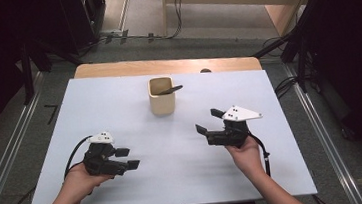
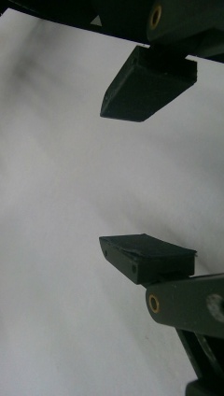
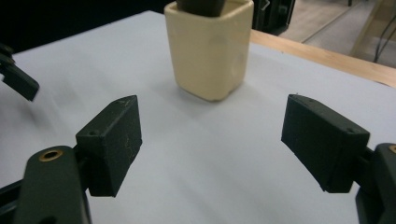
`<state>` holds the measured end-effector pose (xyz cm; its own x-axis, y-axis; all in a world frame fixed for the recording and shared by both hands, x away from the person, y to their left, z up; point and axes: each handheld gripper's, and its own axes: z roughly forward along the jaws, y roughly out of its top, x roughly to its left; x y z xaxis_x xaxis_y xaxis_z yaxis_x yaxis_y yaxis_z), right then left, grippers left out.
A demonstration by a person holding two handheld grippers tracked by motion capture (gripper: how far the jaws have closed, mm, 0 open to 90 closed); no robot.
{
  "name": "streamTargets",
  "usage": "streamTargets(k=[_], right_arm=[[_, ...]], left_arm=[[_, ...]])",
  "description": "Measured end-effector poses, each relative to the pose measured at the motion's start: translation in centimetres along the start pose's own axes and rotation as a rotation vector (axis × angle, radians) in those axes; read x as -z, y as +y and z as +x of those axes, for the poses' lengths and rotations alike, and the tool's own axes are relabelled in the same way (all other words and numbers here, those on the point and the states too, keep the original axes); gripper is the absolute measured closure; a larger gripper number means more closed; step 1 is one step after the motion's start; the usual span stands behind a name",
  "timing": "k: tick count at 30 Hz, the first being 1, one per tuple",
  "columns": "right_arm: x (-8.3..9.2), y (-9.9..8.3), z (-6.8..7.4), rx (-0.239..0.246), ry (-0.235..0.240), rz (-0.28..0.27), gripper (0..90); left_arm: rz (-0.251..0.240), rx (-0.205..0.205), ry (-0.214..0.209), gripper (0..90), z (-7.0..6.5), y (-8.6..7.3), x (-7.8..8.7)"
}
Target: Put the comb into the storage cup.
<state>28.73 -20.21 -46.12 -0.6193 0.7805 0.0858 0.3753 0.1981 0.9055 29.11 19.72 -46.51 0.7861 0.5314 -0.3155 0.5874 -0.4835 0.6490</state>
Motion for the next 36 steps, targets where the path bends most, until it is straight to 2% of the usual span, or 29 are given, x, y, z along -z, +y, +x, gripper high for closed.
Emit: streamTargets(k=[2,6,12,14,18,20,24,31,36], right_arm=[[0.4,-0.3,-0.3,0.007,-0.014,0.010,18.4],[1.5,-0.6,-1.1,-0.009,-0.017,0.020,18.3],[2.7,-1.2,-1.5,-0.013,-0.001,0.045,18.3],[3.0,-1.4,-1.4,-0.018,0.003,0.057,18.2],[3.7,-1.7,-1.1,0.005,-0.006,0.075,18.3],[3.9,-2.0,-1.0,-0.003,0.013,0.095,18.3],[4.3,-2.6,-0.7,0.005,0.020,0.138,18.3],[5.2,-3.9,-0.8,-0.062,0.057,0.209,18.2],[5.6,-4.6,-0.7,-0.052,0.063,0.244,18.2]], left_arm=[[-0.004,-0.002,0.001,33.2,-0.1,0.0,0.1],[-0.010,-0.006,0.003,33.2,-0.2,0.0,0.1],[-0.022,-0.005,0.003,33.1,-0.3,0.1,0.2],[-0.023,-0.011,0.003,33.1,-0.4,0.0,0.3],[-0.032,-0.005,0.007,33.1,-0.5,-0.3,0.6],[-0.038,0.000,0.006,33.1,-0.4,-0.5,0.8],[-0.051,0.005,0.008,32.9,-0.5,-0.8,1.1],[-0.064,0.009,0.009,32.3,-0.5,-1.1,1.4],[-0.072,0.005,0.011,32.1,-0.5,-1.3,1.5]])
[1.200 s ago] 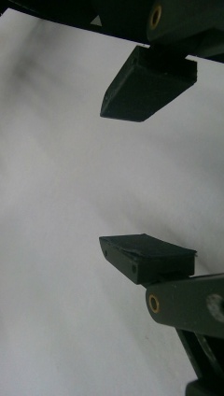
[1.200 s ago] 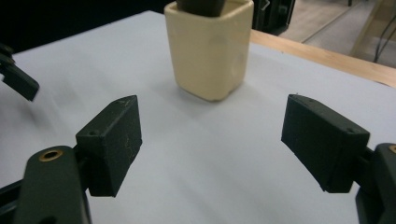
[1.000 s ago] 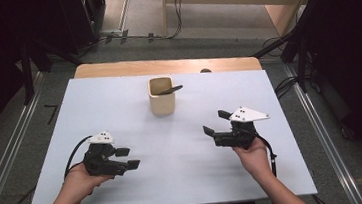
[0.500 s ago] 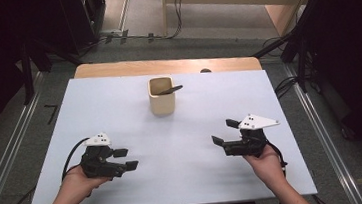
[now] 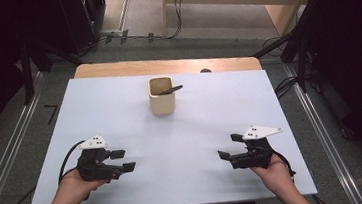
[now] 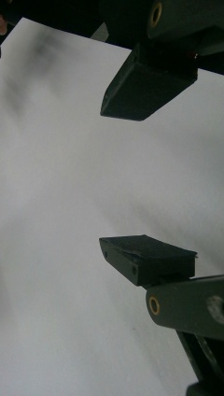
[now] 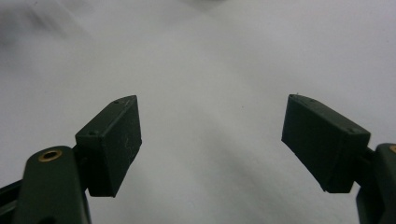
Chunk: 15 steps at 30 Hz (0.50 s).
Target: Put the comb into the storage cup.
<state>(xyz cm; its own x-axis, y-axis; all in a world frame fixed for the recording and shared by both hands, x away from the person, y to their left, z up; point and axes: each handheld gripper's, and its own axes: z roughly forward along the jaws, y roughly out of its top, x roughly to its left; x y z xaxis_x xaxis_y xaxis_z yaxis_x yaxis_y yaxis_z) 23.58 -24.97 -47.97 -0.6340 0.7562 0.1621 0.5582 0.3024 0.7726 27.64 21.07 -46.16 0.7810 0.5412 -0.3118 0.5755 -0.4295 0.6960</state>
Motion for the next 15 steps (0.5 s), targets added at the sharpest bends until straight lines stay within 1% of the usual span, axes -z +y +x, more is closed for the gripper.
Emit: streamTargets(k=[7,9,11,12,13,14,15], right_arm=[[0.6,-0.6,-0.1,0.003,-0.009,0.004,18.2],[0.8,-0.7,-0.2,0.006,-0.021,0.008,18.2],[1.0,-0.7,-0.3,0.024,-0.055,0.008,18.3],[1.1,-0.7,-0.4,0.013,-0.056,0.011,18.3],[1.3,-0.7,-0.5,0.001,-0.042,0.012,18.3],[1.3,-0.7,-0.6,-0.009,-0.038,0.011,18.3],[1.4,-0.7,-0.7,-0.007,-0.041,0.009,18.3]], left_arm=[[-0.009,0.004,0.005,31.9,0.1,-0.3,0.3],[-0.011,0.000,0.006,31.9,0.1,-0.4,0.3],[-0.009,-0.002,0.007,31.9,0.1,-0.4,0.3],[-0.009,-0.004,0.004,31.9,0.1,-0.4,0.3],[-0.010,-0.003,0.001,31.9,0.2,-0.4,0.2],[-0.009,-0.003,0.002,31.9,0.2,-0.4,0.2],[-0.010,-0.004,0.004,31.9,0.2,-0.4,0.2]])
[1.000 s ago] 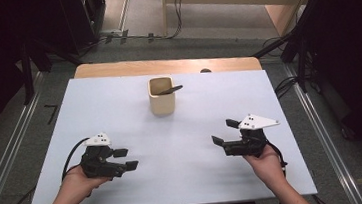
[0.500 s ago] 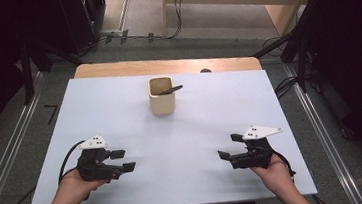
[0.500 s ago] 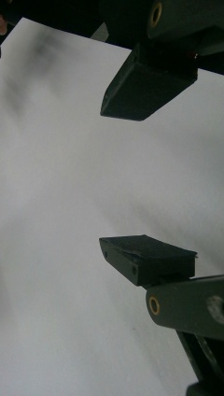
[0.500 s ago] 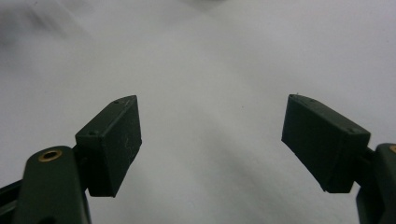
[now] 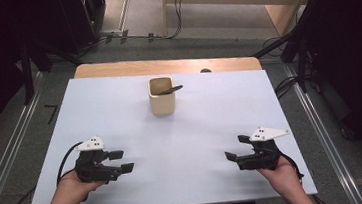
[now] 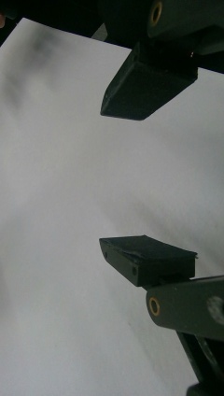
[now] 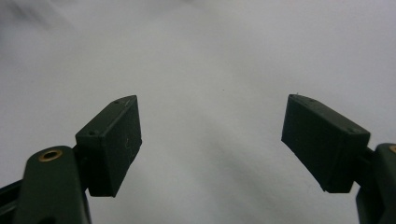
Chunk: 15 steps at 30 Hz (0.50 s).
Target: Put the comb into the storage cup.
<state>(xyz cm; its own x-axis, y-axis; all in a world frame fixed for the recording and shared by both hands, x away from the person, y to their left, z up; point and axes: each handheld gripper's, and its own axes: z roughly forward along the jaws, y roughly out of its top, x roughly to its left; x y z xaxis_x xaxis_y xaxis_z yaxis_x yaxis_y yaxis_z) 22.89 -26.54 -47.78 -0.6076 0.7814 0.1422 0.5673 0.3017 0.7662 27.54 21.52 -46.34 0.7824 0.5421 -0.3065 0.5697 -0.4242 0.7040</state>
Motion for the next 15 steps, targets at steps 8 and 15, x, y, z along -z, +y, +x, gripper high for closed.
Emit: streamTargets(k=[8,15], right_arm=[[0.07,-0.01,-0.39,-0.005,0.010,0.003,18.3],[-0.08,-0.06,-0.33,0.002,0.018,0.017,18.3]], left_arm=[[-0.003,0.000,0.001,31.9,0.21,-0.03,0.02],[-0.004,-0.001,0.001,31.9,0.22,-0.04,0.01]])
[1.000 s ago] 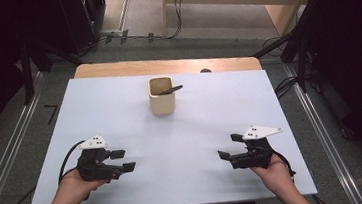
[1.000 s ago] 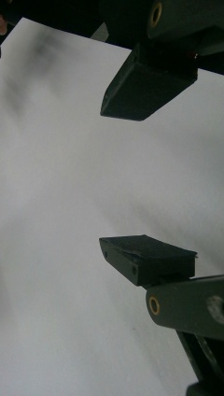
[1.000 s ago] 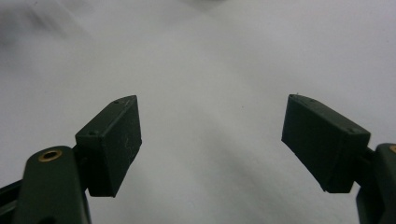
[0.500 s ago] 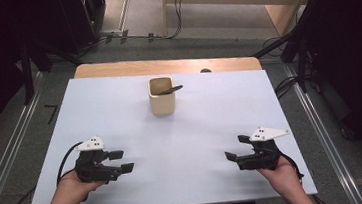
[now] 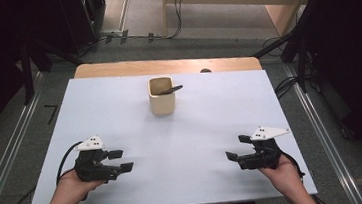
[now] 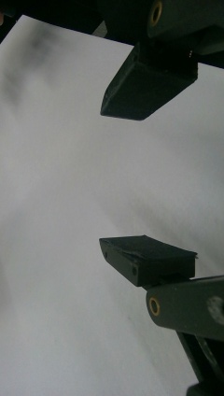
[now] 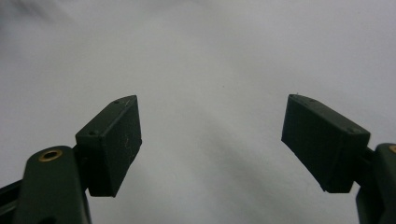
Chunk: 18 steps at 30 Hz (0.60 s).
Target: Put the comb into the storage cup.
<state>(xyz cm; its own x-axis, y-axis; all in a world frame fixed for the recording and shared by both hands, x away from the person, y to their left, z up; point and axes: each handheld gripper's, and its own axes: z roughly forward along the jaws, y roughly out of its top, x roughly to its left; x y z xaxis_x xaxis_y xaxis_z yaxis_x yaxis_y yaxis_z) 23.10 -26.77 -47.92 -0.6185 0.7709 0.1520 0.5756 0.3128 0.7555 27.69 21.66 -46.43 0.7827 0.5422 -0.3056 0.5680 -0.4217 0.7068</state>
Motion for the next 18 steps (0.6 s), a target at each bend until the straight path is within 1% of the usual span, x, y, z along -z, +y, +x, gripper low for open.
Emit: streamTargets(k=[9,11,14,18], right_arm=[[-0.09,-0.01,0.10,0.012,0.003,0.008,18.4],[-0.07,0.03,0.17,0.018,0.006,-0.001,18.3],[0.02,0.12,0.28,0.026,-0.003,-0.011,18.3],[0.01,0.14,0.32,0.028,-0.005,-0.009,18.4]], left_arm=[[0.001,0.000,0.000,31.9,0.01,-0.01,0.01],[0.001,-0.001,0.000,31.9,0.00,-0.01,0.01],[0.000,-0.002,0.000,31.9,-0.01,-0.02,-0.01],[0.000,-0.001,0.000,31.9,0.00,-0.01,-0.01]])
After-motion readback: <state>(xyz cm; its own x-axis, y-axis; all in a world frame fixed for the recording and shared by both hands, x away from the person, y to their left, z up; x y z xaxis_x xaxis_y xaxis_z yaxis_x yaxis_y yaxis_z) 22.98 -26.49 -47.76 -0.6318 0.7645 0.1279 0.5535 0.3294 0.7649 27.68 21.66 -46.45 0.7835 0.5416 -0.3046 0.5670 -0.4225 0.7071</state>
